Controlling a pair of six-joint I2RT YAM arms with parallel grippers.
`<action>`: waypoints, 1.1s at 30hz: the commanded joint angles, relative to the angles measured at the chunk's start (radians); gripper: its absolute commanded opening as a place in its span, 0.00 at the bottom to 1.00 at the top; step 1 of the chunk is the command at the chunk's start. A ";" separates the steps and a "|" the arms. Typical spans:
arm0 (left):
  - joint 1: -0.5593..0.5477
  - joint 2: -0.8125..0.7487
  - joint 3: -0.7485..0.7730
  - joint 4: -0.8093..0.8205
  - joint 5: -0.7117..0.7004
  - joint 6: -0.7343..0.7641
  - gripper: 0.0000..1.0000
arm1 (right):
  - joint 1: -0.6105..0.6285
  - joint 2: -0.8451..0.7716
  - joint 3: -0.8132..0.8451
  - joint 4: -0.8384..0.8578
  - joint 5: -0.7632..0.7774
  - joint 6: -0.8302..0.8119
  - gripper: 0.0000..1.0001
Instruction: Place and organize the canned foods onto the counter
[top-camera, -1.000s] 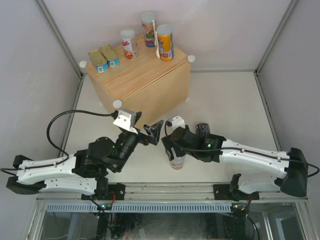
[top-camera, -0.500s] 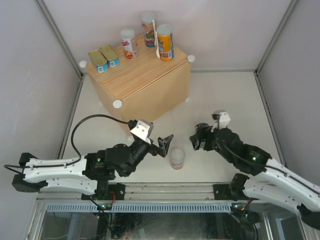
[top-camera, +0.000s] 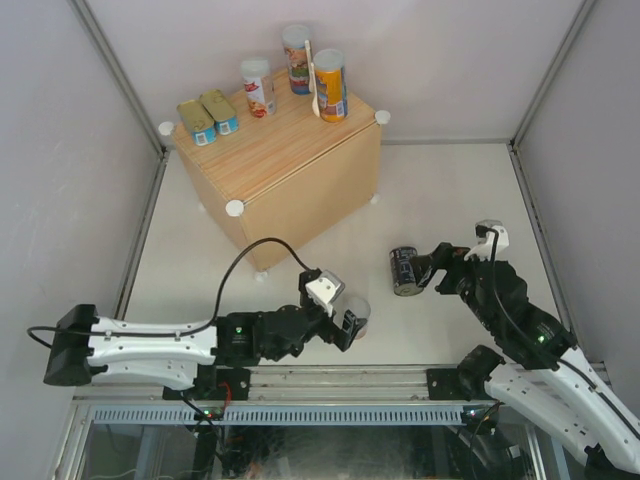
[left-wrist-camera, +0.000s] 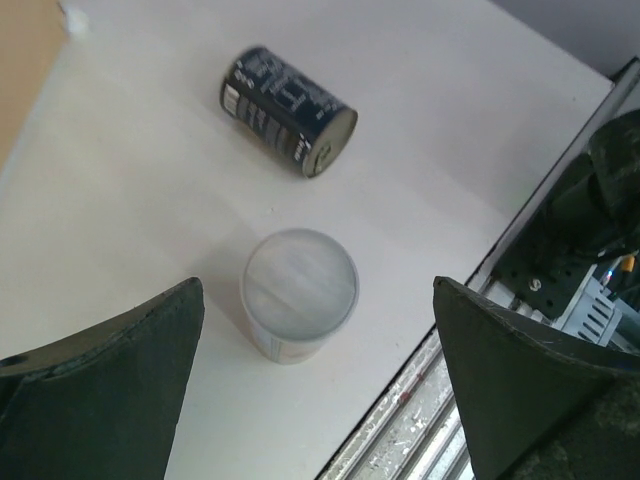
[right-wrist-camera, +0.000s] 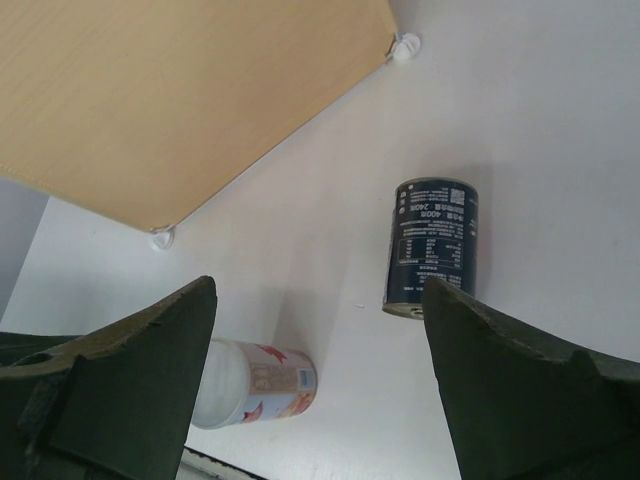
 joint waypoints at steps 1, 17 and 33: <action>0.026 0.068 -0.039 0.156 0.127 -0.078 1.00 | -0.006 -0.002 0.013 0.007 -0.039 -0.008 0.83; 0.052 0.286 -0.148 0.376 0.013 -0.075 1.00 | -0.006 -0.031 0.032 -0.008 -0.050 -0.012 0.82; 0.027 0.229 -0.219 0.447 -0.202 -0.057 1.00 | -0.004 0.006 0.031 0.019 -0.068 -0.015 0.82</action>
